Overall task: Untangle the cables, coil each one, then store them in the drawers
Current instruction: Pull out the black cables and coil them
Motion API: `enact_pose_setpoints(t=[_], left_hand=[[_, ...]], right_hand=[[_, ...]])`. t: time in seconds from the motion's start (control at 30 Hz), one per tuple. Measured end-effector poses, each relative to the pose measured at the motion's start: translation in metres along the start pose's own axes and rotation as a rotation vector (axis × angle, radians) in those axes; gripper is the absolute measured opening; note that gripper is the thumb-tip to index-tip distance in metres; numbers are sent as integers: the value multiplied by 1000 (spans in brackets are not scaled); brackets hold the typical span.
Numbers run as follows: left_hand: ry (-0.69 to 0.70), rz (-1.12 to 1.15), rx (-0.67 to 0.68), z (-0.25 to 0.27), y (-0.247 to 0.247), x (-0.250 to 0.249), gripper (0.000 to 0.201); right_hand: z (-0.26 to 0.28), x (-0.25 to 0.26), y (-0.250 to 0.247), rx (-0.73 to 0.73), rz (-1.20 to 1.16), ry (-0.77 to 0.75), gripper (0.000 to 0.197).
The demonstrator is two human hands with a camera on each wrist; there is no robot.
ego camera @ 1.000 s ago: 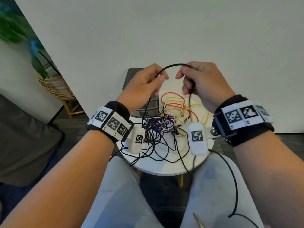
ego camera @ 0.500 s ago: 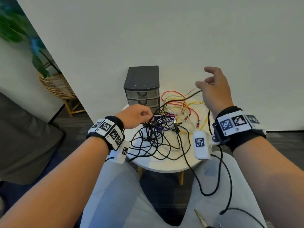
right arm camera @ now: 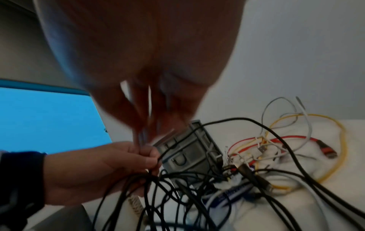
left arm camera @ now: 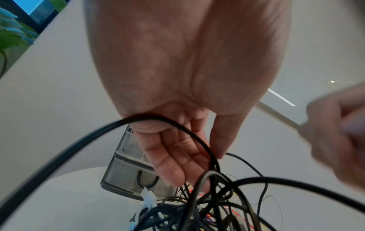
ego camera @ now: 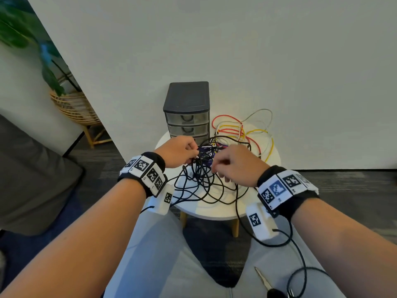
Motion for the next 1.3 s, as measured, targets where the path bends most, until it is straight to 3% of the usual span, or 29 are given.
enact_pose_setpoints(t=[0.03, 0.17, 0.3, 0.43, 0.5, 0.63, 0.73, 0.8, 0.87, 0.97, 1.07, 1.17, 1.3], left_hand=[[-4, 3, -4, 1, -1, 0, 8], [-21, 31, -3, 3, -2, 0, 10], [-38, 82, 8, 5, -1, -1, 9], [-86, 122, -16, 6, -3, 4, 8], [-126, 94, 1, 6, -3, 12, 14], [-163, -97, 101, 8, 0, 20, 35], [-33, -127, -92, 1, -10, -2, 38], [106, -8, -219, 0, -17, -29, 30], [187, 151, -137, 1, -9, -51, 21], [126, 375, -17, 6, 8, -52, 14], [91, 397, -27, 11, 18, -36, 6], [115, 359, -7, 11, 26, -33, 5], [123, 468, -15, 9, 21, -38, 18]], right_hand=[[-2, -7, 9, 58, 53, 63, 20], [-14, -40, 17, 6, 194, 314, 24], [-12, -46, 41, 243, 195, 386, 23], [-13, -49, 43, 231, 84, 434, 18], [-17, -54, 34, 126, 24, 454, 25], [-23, -58, 8, -223, -119, 440, 27], [-24, -37, -7, -307, -5, 271, 17], [-25, -20, -12, -322, 52, 157, 14], [-28, -9, -15, -347, 56, 67, 16], [-35, -2, -31, -471, 26, 29, 14], [-42, -7, -47, -497, -33, 153, 16], [-46, -9, -55, -408, -280, 339, 12], [-51, -8, -67, -393, -1003, 665, 3]])
Point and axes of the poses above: each hand's wrist, its own z-axis away from the middle knuckle, its own y-axis out of the palm, x = y × z, the point moved 6 cm from there along -z, towards the middle knuckle, and after that the axes turned 11 degrees about -x, right-handed, at the moved point
